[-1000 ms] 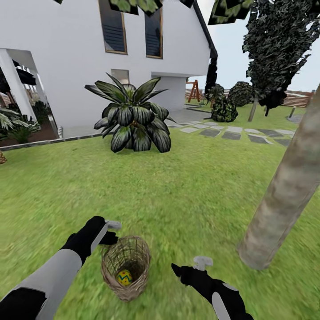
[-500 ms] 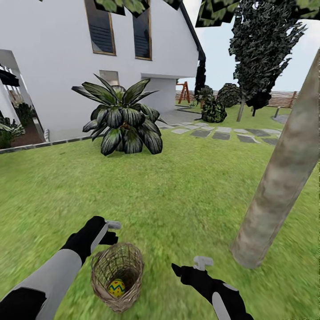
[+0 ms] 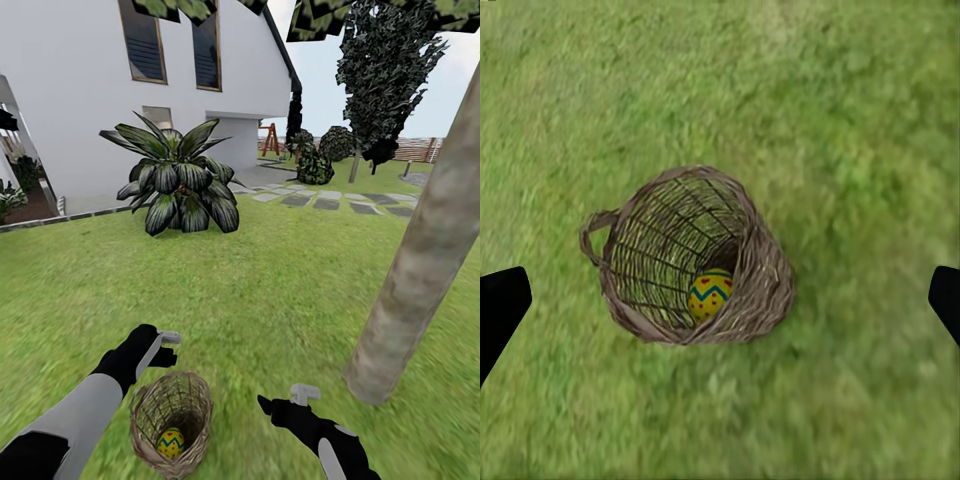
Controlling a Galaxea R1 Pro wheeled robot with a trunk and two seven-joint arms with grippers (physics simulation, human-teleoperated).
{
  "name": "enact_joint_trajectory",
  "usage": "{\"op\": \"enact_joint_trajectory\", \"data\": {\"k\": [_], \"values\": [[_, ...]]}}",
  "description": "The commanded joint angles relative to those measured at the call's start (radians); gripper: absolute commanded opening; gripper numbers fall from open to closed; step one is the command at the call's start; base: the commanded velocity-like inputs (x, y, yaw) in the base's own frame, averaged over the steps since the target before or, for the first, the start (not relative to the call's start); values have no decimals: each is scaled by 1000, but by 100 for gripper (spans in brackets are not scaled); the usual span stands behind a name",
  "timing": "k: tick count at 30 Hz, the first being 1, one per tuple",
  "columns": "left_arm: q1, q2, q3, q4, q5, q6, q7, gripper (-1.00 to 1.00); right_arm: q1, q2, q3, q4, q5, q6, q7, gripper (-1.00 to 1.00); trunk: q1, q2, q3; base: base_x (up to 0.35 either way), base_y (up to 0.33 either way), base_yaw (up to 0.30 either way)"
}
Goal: Take the three Easter eggs out of the wicker basket on the lawn in the garden, then place them on the lawn next to a single tree (choose any tree) so that all three eggs are next to the same tree and none are left in the basket.
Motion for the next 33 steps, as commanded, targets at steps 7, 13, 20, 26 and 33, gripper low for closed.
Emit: {"op": "enact_joint_trajectory", "data": {"k": [7,13,20,26,33], "values": [[-1,1,-7,-1,10,3,9,100,-1,0,-1,-1,-2,6,2,100,1,-2,-2,63,1,-1],[-1,1,-10,-1,10,3,9,100,-1,0,-1,-1,-4,5,2,100,1,-2,-2,94,-16,0],[-1,1,-11,-1,10,-3,4,100,-1,-2,-2,-3,-11,6,4,100,1,-2,-2,13,-3,0],[-1,5,-7,-1,12,-5,3,100,-1,-4,-1,-16,-12,6,5,100,20,-37,-18,1,0,0],[-1,7,-7,-1,15,-8,4,100,1,-5,-1,-69,-11,6,4,100,47,-86,-40,0,0,0]]}}
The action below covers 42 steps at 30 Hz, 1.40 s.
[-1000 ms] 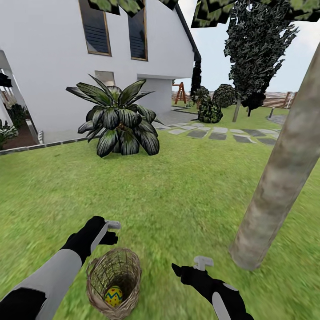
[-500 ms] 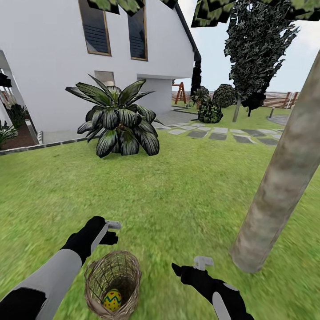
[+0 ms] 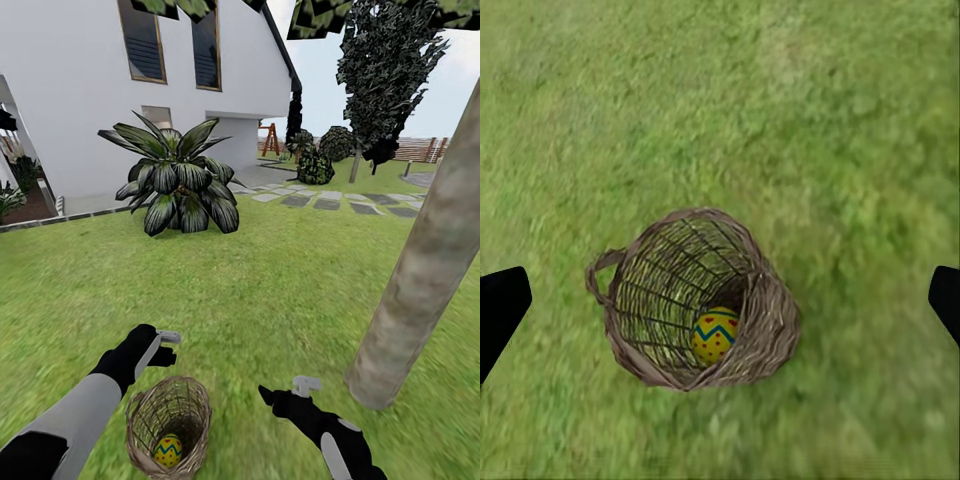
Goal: Take the three Easter eggs out of the wicker basket on the lawn in the garden, then place them on the lawn next to a single tree (choose any tree) so that all three eggs are next to the same tree and none are left in the basket.
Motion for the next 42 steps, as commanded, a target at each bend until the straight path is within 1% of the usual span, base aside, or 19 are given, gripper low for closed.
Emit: {"op": "enact_joint_trajectory", "data": {"k": [1,2,7,9,11,14,17,25,42], "values": [[-1,1,-8,-1,11,3,9,100,0,0,-1,-6,-2,5,2,100,4,-9,-5,0,0,0],[-1,1,-8,-1,11,2,9,100,1,0,-2,-12,-2,5,2,100,8,-16,-8,0,0,0],[0,1,-8,0,11,0,9,100,4,0,-2,-47,0,7,1,100,8,-16,-8,0,0,0],[-1,0,-9,0,11,-6,9,100,6,-1,-2,-75,1,8,0,100,8,-16,-8,0,0,0],[-1,-2,-11,1,9,-27,10,100,8,-1,-3,-115,2,10,0,100,8,-16,-8,0,0,0],[-1,-3,-11,8,9,-53,9,100,10,-1,-5,-180,3,15,0,100,20,-37,-18,0,0,0],[-1,-2,-10,10,10,-61,9,100,17,-1,-5,-207,3,19,0,100,31,-58,-27,0,0,0],[-1,1,-7,11,11,-71,8,100,23,-2,-8,-223,0,20,1,100,62,-114,-52,0,0,0],[-1,3,-7,12,13,-106,5,100,24,-3,-12,-225,-2,22,1,100,127,-233,-106,0,0,0]]}}
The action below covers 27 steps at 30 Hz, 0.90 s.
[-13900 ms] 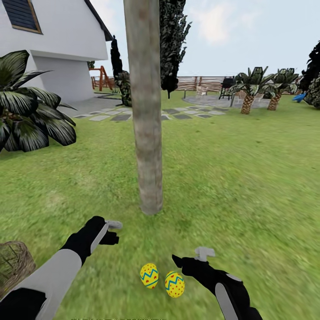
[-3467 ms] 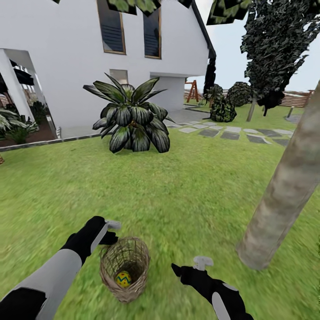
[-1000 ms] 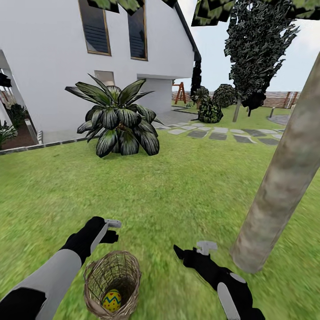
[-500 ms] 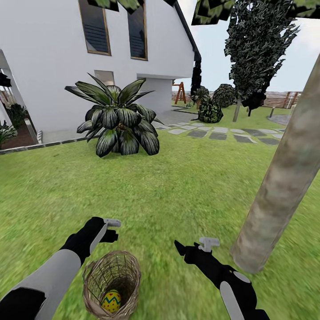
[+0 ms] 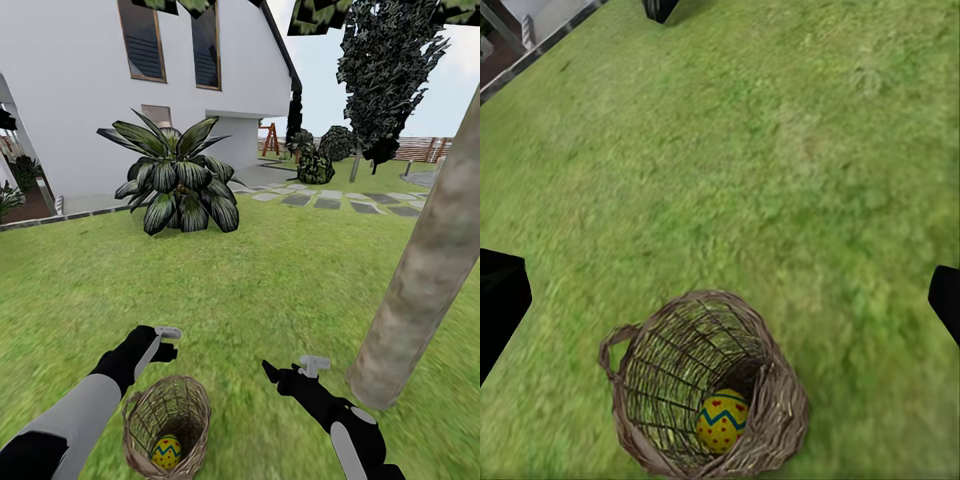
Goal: Take the three Easter eggs out of the wicker basket on the lawn in the garden, then place them on the lawn next to a single tree (choose any tree) so that all three eggs are next to the same tree and none are left in the basket.
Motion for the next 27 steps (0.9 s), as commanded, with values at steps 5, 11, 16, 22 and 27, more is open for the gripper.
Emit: {"op": "enact_joint_trajectory", "data": {"k": [5,11,16,22,27], "values": [[-1,1,-7,0,11,-2,9,100,-1,0,-47,-1,-3,5,4,100,20,-37,-17,0,0,0],[-1,1,-5,18,11,-3,9,100,0,0,-64,-1,-3,5,14,100,43,-79,-36,0,0,0],[-1,2,-4,29,11,-3,9,100,0,0,-66,-1,-4,5,17,100,62,-114,-52,0,0,0],[-1,2,-4,32,11,-3,9,100,0,1,-68,-1,-5,5,19,100,85,-156,-71,0,0,0],[-1,2,-5,32,11,-24,9,100,1,1,-68,0,-5,5,19,100,104,-191,-86,0,0,0]]}}
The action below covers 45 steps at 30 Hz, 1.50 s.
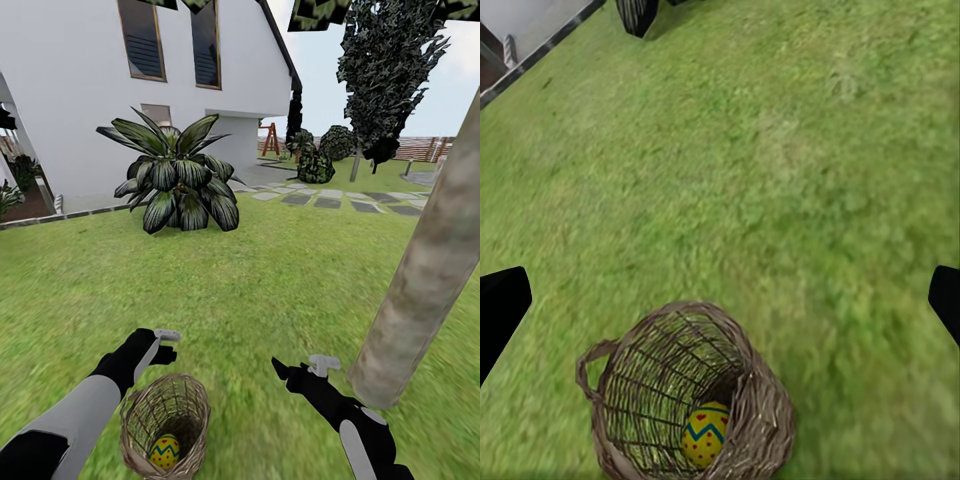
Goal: Take the three Easter eggs out of the wicker basket on the lawn in the garden, then place them on the lawn next to a single tree (choose any tree) so that all three eggs are next to the same tree and none are left in the basket.
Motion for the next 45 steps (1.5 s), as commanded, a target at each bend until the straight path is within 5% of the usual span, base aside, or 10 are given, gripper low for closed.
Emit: {"op": "enact_joint_trajectory", "data": {"k": [1,45], "values": [[-1,1,-8,-2,11,0,9,100,-1,1,-1,-1,-2,5,2,100,4,-8,-5,0,0,0],[-1,11,-7,-1,8,-39,-1,100,-1,1,0,7,1,7,1,100,173,-316,-142,0,0,0]]}}
